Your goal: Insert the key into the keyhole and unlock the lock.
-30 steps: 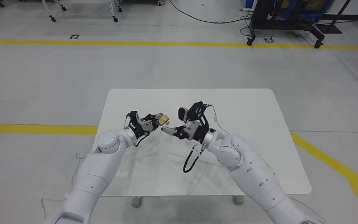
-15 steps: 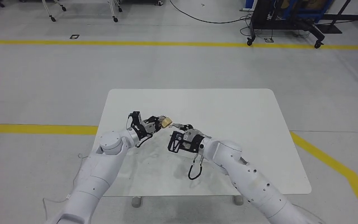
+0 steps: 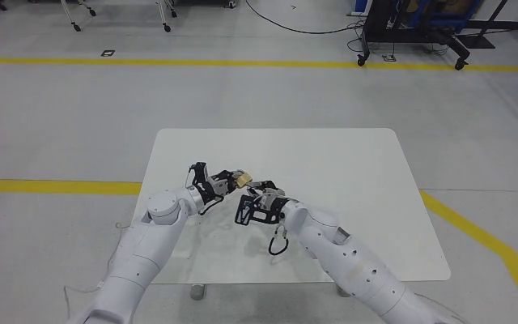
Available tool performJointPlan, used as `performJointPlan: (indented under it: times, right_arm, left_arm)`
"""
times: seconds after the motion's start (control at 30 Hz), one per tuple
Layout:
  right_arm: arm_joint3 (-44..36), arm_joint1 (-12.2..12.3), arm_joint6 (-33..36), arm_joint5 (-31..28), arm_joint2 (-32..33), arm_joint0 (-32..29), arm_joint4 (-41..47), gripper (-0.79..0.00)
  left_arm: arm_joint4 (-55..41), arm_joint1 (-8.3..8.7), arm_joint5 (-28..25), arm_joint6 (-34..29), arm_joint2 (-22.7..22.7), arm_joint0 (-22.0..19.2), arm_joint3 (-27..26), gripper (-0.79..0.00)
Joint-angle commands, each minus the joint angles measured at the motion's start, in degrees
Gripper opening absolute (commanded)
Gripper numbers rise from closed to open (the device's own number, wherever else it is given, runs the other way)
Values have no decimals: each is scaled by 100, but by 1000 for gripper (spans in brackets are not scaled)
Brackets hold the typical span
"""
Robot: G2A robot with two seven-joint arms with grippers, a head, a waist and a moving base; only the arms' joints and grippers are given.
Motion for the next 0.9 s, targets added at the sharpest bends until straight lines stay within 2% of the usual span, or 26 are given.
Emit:
performJointPlan:
  times: [0.0, 0.3, 0.5, 0.63, 0.7, 0.87]
  right_arm:
    - [26, -18, 29, 30, -6, 10, 19, -785]
    - [154, -100, 61, 262, 174, -61, 750, -785]
    - [216, -171, 55, 300, 473, -174, 2131, -785]
    - [249, -214, 44, 200, 728, -291, 3410, -785]
    - [267, -237, 116, 77, 847, -311, 4137, -785]
    - [346, -246, 231, -368, 1085, -297, 5263, -785]
  left_arm:
    - [8, -1, 5, -5, 1, 5, -7, -785]
    - [72, 0, -5, -18, -4, 16, -32, -785]
    - [110, 0, -202, 26, -30, 53, -97, -785]
    - [258, 7, -391, 50, -28, 80, -164, -785]
    - [319, 8, -487, 86, -26, 105, -204, -785]
    - [455, 14, -699, 240, -53, 168, -284, -785]
